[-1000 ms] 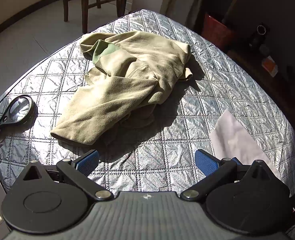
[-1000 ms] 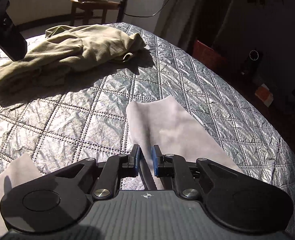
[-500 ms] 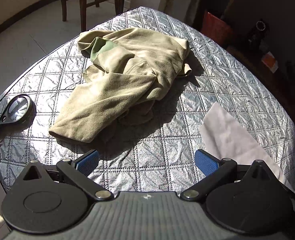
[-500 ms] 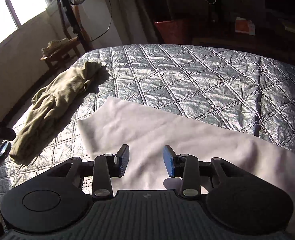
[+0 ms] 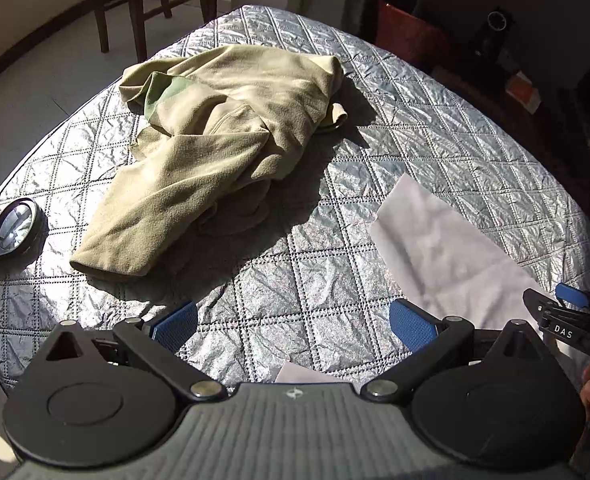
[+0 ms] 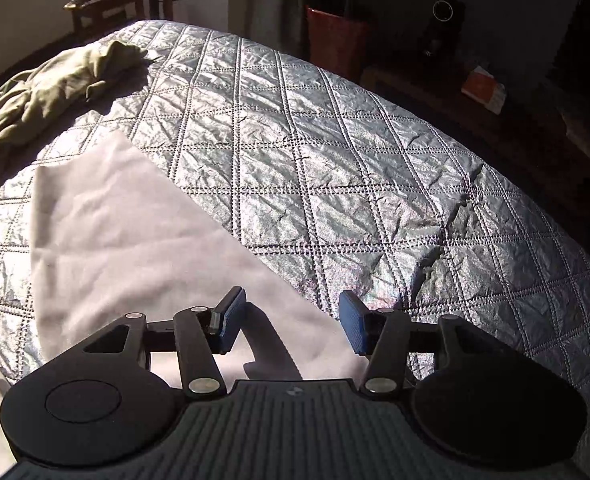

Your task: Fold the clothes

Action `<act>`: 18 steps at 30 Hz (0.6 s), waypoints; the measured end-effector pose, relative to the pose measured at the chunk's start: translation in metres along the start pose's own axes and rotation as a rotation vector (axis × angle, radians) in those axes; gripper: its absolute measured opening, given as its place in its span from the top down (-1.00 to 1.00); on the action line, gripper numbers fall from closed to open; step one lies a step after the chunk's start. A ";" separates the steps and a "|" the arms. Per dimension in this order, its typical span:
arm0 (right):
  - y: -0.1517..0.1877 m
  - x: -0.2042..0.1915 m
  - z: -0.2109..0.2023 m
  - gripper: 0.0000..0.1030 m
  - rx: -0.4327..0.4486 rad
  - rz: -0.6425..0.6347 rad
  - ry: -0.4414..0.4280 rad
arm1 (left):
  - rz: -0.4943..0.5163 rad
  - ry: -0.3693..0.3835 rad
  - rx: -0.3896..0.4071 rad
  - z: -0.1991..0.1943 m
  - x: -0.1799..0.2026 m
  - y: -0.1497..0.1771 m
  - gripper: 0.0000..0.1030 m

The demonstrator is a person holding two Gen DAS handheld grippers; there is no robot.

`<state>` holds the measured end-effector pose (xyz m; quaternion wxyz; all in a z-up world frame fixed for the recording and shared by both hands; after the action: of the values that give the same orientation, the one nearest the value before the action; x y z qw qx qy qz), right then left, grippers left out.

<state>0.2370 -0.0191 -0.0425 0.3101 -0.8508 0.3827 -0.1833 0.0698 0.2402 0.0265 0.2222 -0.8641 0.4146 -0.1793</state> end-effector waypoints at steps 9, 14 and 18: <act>-0.018 -0.014 -0.061 1.00 0.165 -0.089 0.064 | 0.012 -0.001 -0.003 0.001 0.006 0.002 -0.98; -0.004 -0.057 -0.140 1.00 0.300 -0.136 0.070 | -0.001 -0.001 0.000 0.000 0.003 0.000 -0.98; 0.025 -0.095 -0.160 0.91 0.266 -0.156 -0.002 | 0.002 0.006 -0.003 -0.001 0.005 0.001 -0.98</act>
<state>0.0750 -0.0216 0.0528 0.4054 -0.8295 0.2872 -0.2551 0.0716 0.2355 0.0271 0.2200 -0.8635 0.4161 -0.1811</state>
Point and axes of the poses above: each gripper's, at about its wrist camera, not at the fingertips, and z roughly the way its jaws point, x to its right, y to its underside, the point moved 3 cm from there along z, roughly the way its jaws point, and after that the axes turned 8 degrees about x, right-handed, at the moved point
